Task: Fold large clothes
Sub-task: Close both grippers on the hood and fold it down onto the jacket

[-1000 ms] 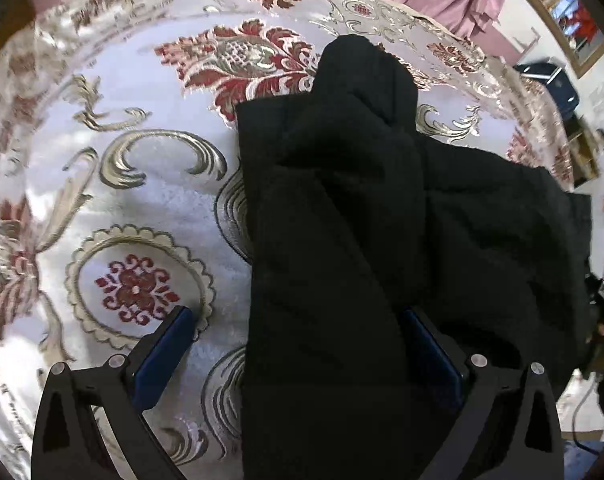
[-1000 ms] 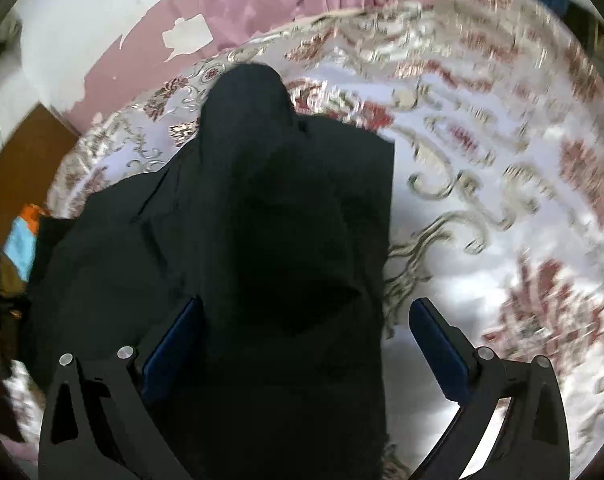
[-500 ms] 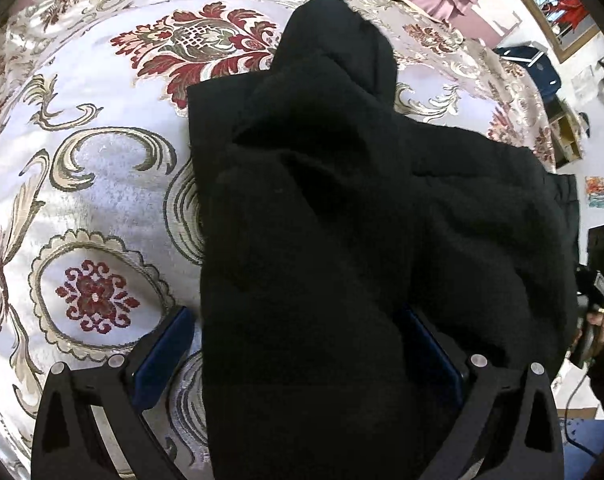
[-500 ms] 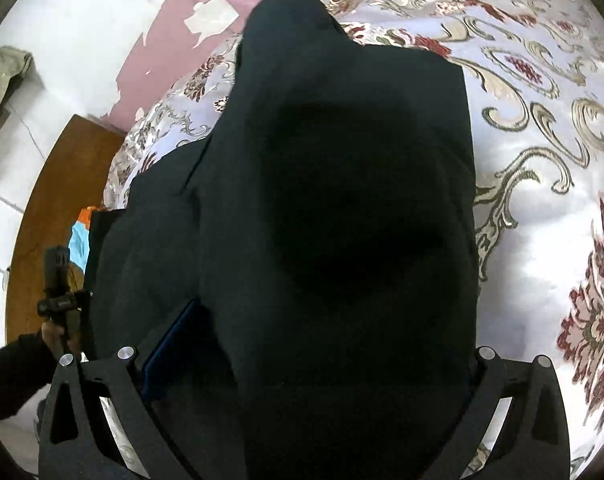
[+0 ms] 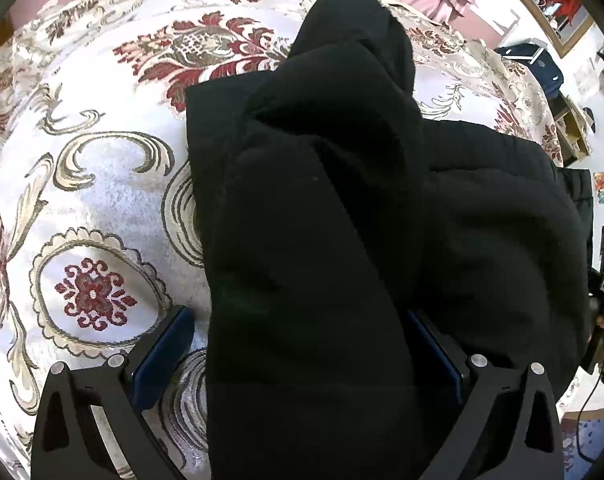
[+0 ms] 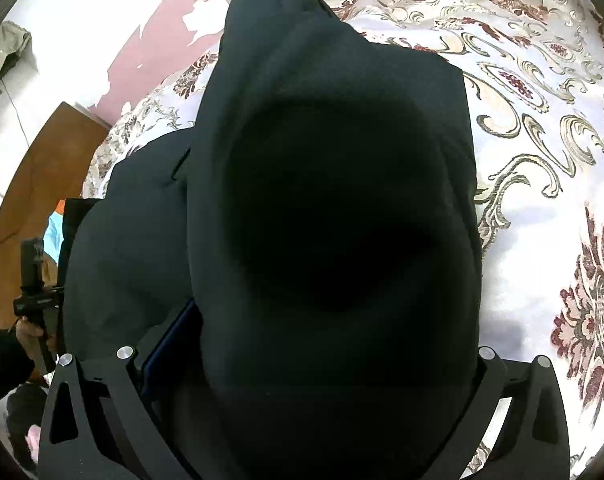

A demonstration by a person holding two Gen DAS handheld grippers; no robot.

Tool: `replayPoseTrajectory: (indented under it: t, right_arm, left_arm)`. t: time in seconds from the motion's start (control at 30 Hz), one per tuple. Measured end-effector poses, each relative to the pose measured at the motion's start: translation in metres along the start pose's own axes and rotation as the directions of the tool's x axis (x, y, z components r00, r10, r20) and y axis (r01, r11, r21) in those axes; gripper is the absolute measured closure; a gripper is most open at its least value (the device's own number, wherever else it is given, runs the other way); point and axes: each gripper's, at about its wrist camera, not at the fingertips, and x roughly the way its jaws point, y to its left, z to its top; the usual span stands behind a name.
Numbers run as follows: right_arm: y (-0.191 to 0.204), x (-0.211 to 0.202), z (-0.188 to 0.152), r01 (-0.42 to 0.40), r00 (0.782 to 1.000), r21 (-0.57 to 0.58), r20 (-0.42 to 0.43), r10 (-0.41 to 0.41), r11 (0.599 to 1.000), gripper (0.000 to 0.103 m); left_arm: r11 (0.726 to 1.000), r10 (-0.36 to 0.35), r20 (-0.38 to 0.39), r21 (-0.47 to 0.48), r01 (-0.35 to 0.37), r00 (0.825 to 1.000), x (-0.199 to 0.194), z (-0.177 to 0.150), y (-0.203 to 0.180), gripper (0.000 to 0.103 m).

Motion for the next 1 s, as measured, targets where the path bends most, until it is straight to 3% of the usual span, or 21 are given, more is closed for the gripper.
replayPoseTrajectory:
  t: [0.17, 0.27, 0.33, 0.4, 0.53, 0.6, 0.7, 0.8, 1.0]
  right_arm:
    - [0.002, 0.001, 0.004, 0.009, 0.999, 0.031, -0.031, -0.008, 0.999, 0.002]
    - [0.011, 0.0, 0.003, 0.023, 0.999, 0.033, -0.028, -0.022, 0.999, 0.011]
    - [0.015, -0.004, 0.0, 0.032, 0.999, 0.028, -0.019, -0.031, 0.999, 0.02]
    - [0.018, -0.01, -0.002, 0.047, 0.999, 0.019, -0.013, -0.047, 0.999, 0.031]
    - [0.019, -0.022, -0.005, 0.093, 0.996, -0.002, -0.01, -0.093, 0.996, 0.043]
    - [0.027, -0.027, -0.005, 0.119, 0.993, -0.031, 0.001, -0.119, 0.992, 0.055]
    - [0.033, -0.04, -0.008, 0.13, 0.991, -0.065, 0.02, -0.129, 0.989, 0.071]
    - [0.045, -0.056, -0.007, 0.146, 0.989, -0.112, 0.04, -0.142, 0.983, 0.079]
    - [0.063, -0.089, -0.008, 0.112, 0.992, -0.176, 0.076, -0.1, 0.978, 0.084]
  left_arm:
    - [1.0, -0.004, -0.027, -0.003, 0.004, 1.0, 0.001, 0.002, -0.001, 0.0]
    - [1.0, 0.003, -0.042, -0.015, -0.004, 0.999, 0.003, 0.006, -0.008, 0.001]
    - [1.0, 0.0, -0.05, -0.016, 0.0, 0.999, 0.001, 0.005, -0.013, 0.012]
    - [1.0, -0.009, -0.053, -0.021, 0.008, 0.999, -0.001, 0.004, -0.017, 0.03]
    - [0.997, -0.002, -0.03, -0.078, -0.001, 1.0, -0.009, -0.004, -0.016, 0.05]
    - [0.994, -0.006, -0.01, -0.113, 0.005, 1.0, -0.014, -0.007, -0.017, 0.065]
    - [0.992, 0.024, 0.022, -0.125, -0.021, 0.999, -0.023, -0.012, -0.026, 0.075]
    - [0.991, 0.045, 0.044, -0.125, -0.04, 0.998, -0.036, -0.013, -0.036, 0.08]
    - [0.993, 0.105, 0.063, -0.062, -0.101, 0.992, -0.069, -0.025, -0.057, 0.082]
